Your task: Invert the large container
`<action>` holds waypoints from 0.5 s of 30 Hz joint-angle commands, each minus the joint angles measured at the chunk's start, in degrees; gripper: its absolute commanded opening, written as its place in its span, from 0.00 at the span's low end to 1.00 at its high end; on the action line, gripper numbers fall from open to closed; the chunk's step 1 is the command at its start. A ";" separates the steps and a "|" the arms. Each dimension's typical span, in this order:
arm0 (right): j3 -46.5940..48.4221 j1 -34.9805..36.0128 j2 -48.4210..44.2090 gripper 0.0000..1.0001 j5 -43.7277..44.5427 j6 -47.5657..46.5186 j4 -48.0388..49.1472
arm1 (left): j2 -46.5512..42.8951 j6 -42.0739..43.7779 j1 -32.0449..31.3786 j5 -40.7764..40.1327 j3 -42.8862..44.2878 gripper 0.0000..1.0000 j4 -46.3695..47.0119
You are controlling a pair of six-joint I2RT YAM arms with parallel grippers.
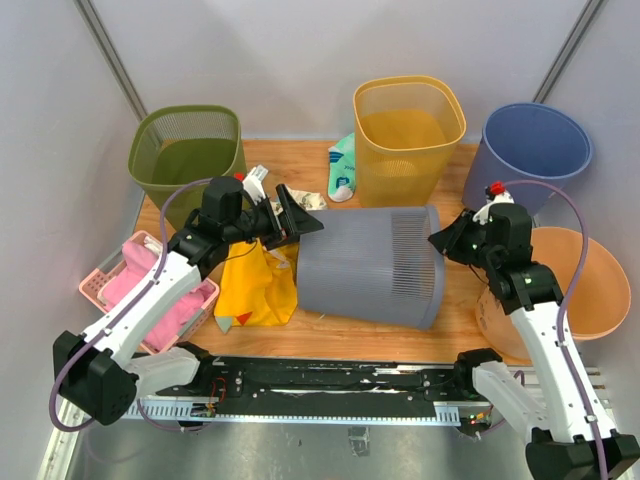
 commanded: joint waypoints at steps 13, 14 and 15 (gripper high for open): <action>-5.49 -3.74 5.13 0.35 -11.07 -2.20 -5.65 | 5.02 -5.86 -13.42 12.28 16.54 0.96 22.48; -5.51 -3.82 5.34 0.35 -11.30 -2.20 -5.35 | 5.96 -6.08 -13.97 12.54 16.78 0.96 23.72; -5.51 -3.83 5.60 0.34 -11.41 -2.21 -5.09 | 7.06 -6.26 -14.48 12.99 17.21 0.96 24.61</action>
